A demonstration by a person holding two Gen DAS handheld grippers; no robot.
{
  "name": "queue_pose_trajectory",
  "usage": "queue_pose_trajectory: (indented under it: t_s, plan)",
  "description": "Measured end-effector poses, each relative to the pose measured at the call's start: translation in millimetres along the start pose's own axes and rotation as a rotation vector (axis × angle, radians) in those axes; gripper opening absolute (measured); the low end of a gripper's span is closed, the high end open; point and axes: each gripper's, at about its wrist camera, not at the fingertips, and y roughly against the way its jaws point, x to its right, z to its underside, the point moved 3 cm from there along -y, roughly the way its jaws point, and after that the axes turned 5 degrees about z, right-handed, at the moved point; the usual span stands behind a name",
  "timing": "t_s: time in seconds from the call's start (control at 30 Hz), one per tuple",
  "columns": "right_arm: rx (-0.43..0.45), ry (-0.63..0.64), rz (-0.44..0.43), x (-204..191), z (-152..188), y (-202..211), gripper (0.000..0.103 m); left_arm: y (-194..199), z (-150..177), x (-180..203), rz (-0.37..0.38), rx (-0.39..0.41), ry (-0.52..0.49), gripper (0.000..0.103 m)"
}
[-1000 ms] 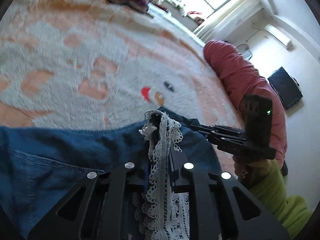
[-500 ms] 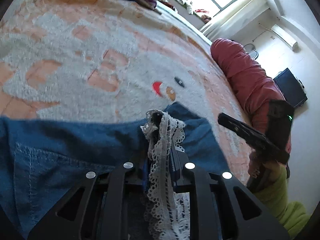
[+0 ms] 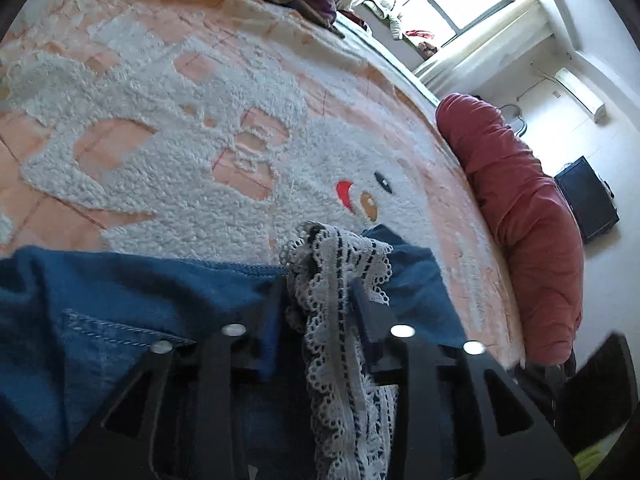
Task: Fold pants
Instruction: 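Lower the folded lace hem onto the pants and smooth it with both tools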
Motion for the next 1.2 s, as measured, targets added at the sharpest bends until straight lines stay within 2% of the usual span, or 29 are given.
queue_pose_trajectory:
  t_s: [0.03,0.13,0.2,0.3,0.37,0.4,0.43,0.5,0.53,0.67,0.77,0.83,0.97,1.07,1.2]
  plan:
    - [0.009,0.025,-0.028,-11,0,4,0.044,4,0,2,0.006,0.001,-0.001,0.049]
    - [0.018,0.116,-0.073,-39,3,11,0.044,10,6,6,0.006,-0.018,-0.006,0.050]
    - [0.009,0.172,-0.068,-52,4,7,0.043,11,11,9,-0.005,-0.029,-0.020,0.050]
    - [-0.025,0.256,-0.017,-71,7,-7,0.043,13,21,9,-0.027,-0.052,-0.034,0.050]
    - [-0.076,0.290,0.016,-75,11,-22,0.042,13,25,11,-0.042,-0.060,-0.046,0.050]
    - [-0.106,0.296,0.026,-75,14,-28,0.030,12,26,11,-0.047,-0.062,-0.049,0.050]
    - [-0.133,0.296,0.052,-72,16,-35,0.025,12,27,11,-0.056,-0.067,-0.054,0.050]
    - [-0.137,0.242,0.017,-66,14,-35,0.010,11,29,13,-0.074,-0.071,-0.068,0.050]
    - [-0.126,0.218,-0.009,-65,11,-29,0.010,10,29,13,-0.077,-0.071,-0.070,0.050]
    - [-0.105,0.272,-0.043,-74,13,-22,0.010,7,28,13,-0.089,-0.071,-0.070,0.050]
    - [-0.124,0.270,-0.040,-77,23,-34,0.016,6,28,10,-0.100,-0.069,-0.074,0.050]
    - [-0.112,0.231,-0.074,-74,20,-29,0.020,9,28,9,-0.101,-0.060,-0.070,0.050]
    - [-0.041,0.204,-0.092,-61,13,0,0.022,21,27,17,-0.117,-0.020,-0.097,0.050]
    - [0.029,0.121,-0.039,-34,9,29,0.027,36,30,34,-0.128,0.018,-0.161,0.050]
    - [0.037,0.035,0.052,5,14,40,0.029,49,41,60,-0.145,0.055,-0.248,0.048]
